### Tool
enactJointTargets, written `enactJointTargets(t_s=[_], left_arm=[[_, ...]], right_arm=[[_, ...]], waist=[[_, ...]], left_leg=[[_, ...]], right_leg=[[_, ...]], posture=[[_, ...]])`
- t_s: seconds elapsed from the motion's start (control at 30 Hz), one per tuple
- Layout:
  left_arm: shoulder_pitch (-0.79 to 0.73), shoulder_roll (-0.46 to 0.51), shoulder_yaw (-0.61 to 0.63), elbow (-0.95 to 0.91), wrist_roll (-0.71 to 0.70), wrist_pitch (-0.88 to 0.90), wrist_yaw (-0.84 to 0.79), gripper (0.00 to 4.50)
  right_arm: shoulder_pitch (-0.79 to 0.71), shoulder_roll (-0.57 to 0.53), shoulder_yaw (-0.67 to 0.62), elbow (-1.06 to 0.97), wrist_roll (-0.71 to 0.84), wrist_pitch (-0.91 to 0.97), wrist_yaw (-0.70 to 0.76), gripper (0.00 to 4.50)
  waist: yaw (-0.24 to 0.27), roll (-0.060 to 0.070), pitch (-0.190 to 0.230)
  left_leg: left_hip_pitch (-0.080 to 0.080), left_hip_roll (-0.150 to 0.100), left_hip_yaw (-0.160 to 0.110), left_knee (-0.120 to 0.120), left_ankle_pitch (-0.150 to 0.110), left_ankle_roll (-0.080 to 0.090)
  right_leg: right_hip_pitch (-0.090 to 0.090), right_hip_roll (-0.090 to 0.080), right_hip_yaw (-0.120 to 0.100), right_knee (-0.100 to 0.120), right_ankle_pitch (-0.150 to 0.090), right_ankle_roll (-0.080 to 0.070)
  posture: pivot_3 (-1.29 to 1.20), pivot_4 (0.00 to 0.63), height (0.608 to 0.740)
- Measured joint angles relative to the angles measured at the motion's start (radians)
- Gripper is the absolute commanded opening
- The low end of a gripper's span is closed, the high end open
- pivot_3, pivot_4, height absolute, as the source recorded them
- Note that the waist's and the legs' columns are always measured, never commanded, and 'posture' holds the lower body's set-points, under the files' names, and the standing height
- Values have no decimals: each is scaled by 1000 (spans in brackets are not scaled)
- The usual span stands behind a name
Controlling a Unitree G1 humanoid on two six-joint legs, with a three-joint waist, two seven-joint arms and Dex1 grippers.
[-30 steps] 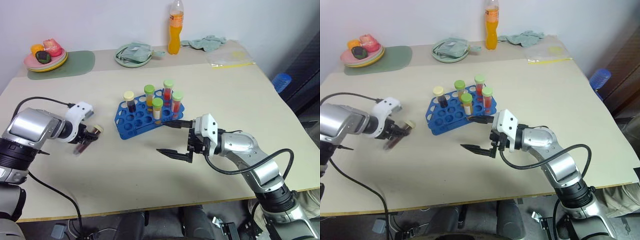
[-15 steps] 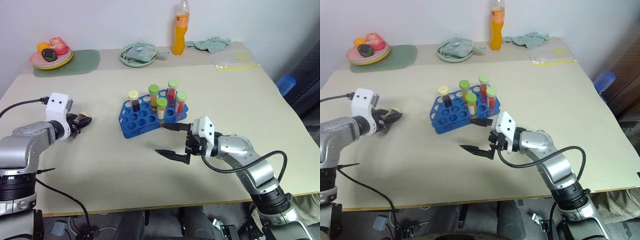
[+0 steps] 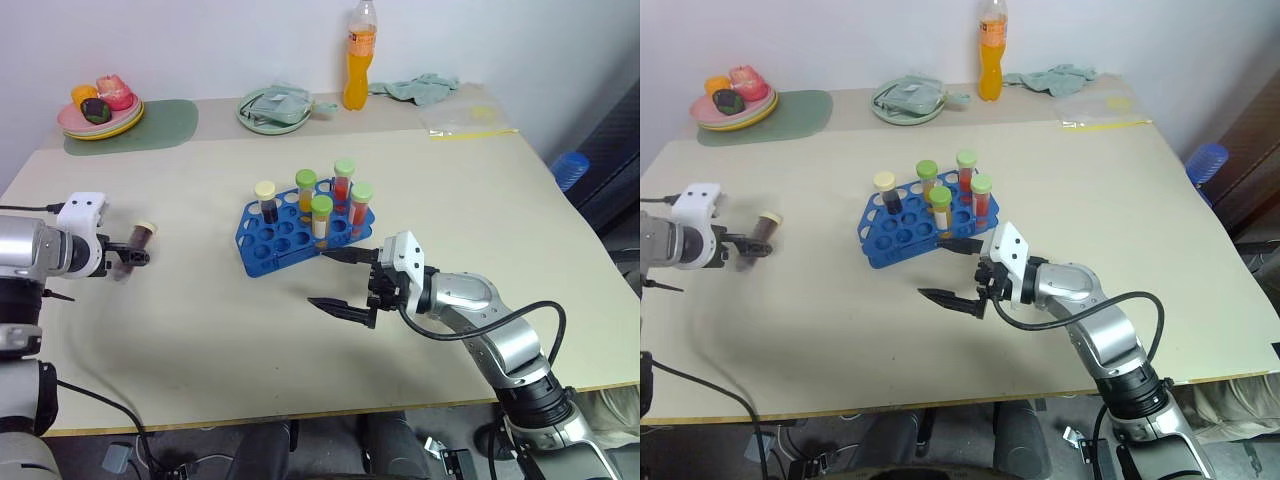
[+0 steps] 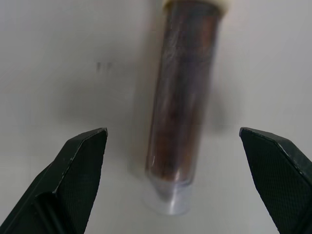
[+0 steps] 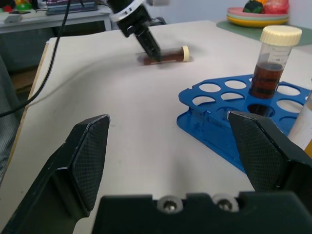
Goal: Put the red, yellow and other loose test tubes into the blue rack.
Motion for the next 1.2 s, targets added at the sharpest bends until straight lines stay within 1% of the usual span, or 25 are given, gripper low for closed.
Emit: enactJointTargets(t_s=[0.13, 0.17, 0.23, 0.37, 0.4, 0.43, 0.5, 0.53, 0.57, 0.6, 0.63, 0.7, 0.73, 0.8, 0.83, 0.9, 0.93, 0.97, 1.0, 1.1, 1.2], left_arm=[[-69, -18, -70, 127, 53, -71, -63, 4464], [-78, -25, -85, 148, 66, -89, -81, 4234], [-102, -33, -97, 175, 81, -107, -103, 3640], [-117, -46, -97, 191, 104, -111, -116, 1570], [-117, -47, -95, 191, 107, -110, -117, 1143], [-114, -48, -85, 187, 108, -108, -111, 810], [-94, -56, -38, 166, 108, -114, -74, 808], [-68, -63, -1, 137, 108, -145, -42, 808], [-17, -74, 52, 77, 108, -221, 1, 808], [45, -94, 116, -3, 110, -333, 53, 808], [96, -122, 165, -75, 114, -437, 109, 808], [193, -212, 271, -248, 124, -647, 234, 808], [223, -253, 313, -314, 112, -706, 265, 808], [322, -369, 411, -521, 41, -803, 285, 808], [383, -433, 423, -643, -3, -850, 276, 808], [476, -540, 408, -797, -48, -920, 269, 808], [528, -603, 379, -869, -54, -962, 274, 808], [580, -667, 322, -935, -45, -1002, 286, 808], [619, -710, 256, -971, -22, -1032, 295, 808], [668, -776, 106, -980, 74, -1120, 311, 808], [669, -832, 24, -908, 163, -1247, 339, 808]], right_arm=[[2, 2, -1, 0, 0, 7, -13, 4294], [2, 2, -1, -1, 0, 8, -14, 4294], [6, 2, -2, -2, 0, 12, -20, 4294], [14, 2, -2, -12, 1, 15, -31, 4294], [14, 2, -2, -13, 1, 15, -31, 4294], [14, 2, -2, -14, 2, 15, -32, 4294], [15, 2, -3, -14, 7, 15, -32, 4294], [16, 1, -4, -15, 10, 16, -31, 4294], [18, 0, -5, -17, 12, 17, -31, 4294], [22, -1, -7, -19, 17, 19, -30, 4294], [25, -2, -8, -20, 20, 23, -30, 4294], [27, -1, -8, -21, 23, 27, -29, 4294], [26, -1, -8, -20, 24, 28, -31, 4294], [29, 0, -11, -16, 20, 17, -37, 4294], [31, 0, -17, -5, 16, 8, -44, 4294], [34, 0, -27, 15, 3, -6, -56, 4294], [38, 0, -34, 28, -5, -16, -62, 4294], [41, 0, -42, 48, -12, -24, -68, 4294], [42, 0, -45, 63, -19, -32, -73, 4294], [45, 0, -47, 88, -30, -48, -80, 4294], [46, 1, -48, 102, -41, -63, -87, 4294]], waist=[[0, 0, 0], [0, 0, 0], [0, 0, 0], [-2, 0, 0], [-2, 0, 0], [-2, 0, 0], [-2, 0, 0], [-2, -1, 0], [-2, -1, 0], [-2, -1, 0], [1, -1, 0], [5, -1, -1], [8, -1, -1], [6, -1, -1], [7, -1, -1], [7, -1, -1], [7, -2, -1], [8, -2, -1], [10, -2, -1], [9, -2, -1], [7, -1, -2]], left_leg=[[0, 0, 0, 0, 0, 0], [0, 0, 0, 0, 0, 0], [0, 0, 0, 0, 0, 0], [0, 0, 0, 0, 0, 0], [0, 0, 0, 0, 0, 0], [0, 0, 0, 0, 0, 0], [0, 0, -1, 0, 0, 0], [0, 2, -2, 0, 0, 0], [-1, 3, -3, 0, 0, 0], [-1, 3, -3, 0, 1, -1], [-1, 3, -3, 0, 3, -5], [-2, 3, -3, 0, 3, -6], [-2, 3, -3, 1, 3, -5], [-2, 3, -2, 0, 2, -4], [-2, 3, -2, 1, 2, -4], [-2, 3, -2, 1, 2, -4], [-1, 3, -1, 1, 1, -2], [-1, 2, 0, 1, 1, -2], [-1, 2, 1, 1, 1, -2], [1, 1, 2, 1, 1, -2], [1, 1, 3, 1, 1, -2]], right_leg=[[0, 0, 0, 0, 0, 0], [0, 0, 0, 0, 0, 0], [0, 0, 0, 1, 0, 0], [0, 0, 0, 1, 0, 0], [0, 0, 0, 1, 0, 0], [0, 0, 0, 1, 0, 0], [0, 0, 0, 1, 0, 0], [-1, 0, 0, 2, 0, 0], [-1, -1, 0, 2, 0, 0], [-2, -1, 1, 1, 0, 0], [-2, -2, 1, 2, 0, 0], [-2, -2, 1, 0, 1, 0], [-2, -2, 1, 0, 1, 0], [-1, -3, 1, -2, 2, 0], [-1, -3, 1, -2, 2, 0], [0, -3, 1, -2, 2, 1], [0, -3, 1, -2, 2, 1], [1, -3, 1, -2, 2, 1], [1, -2, 1, -2, 2, 0], [2, -1, 1, -2, 3, -1], [2, -1, 1, -2, 3, -1]], posture=[[0, 150, 740], [0, 150, 740], [0, 150, 740], [0, 150, 740], [0, 150, 740], [0, 150, 740], [0, 150, 740], [0, 150, 740], [0, 150, 740], [0, 150, 740], [0, 150, 740], [0, 150, 740], [0, 150, 740], [0, 150, 740], [0, 150, 740], [0, 150, 740], [0, 150, 740], [0, 150, 740], [0, 150, 740], [0, 150, 740], [0, 150, 740]])
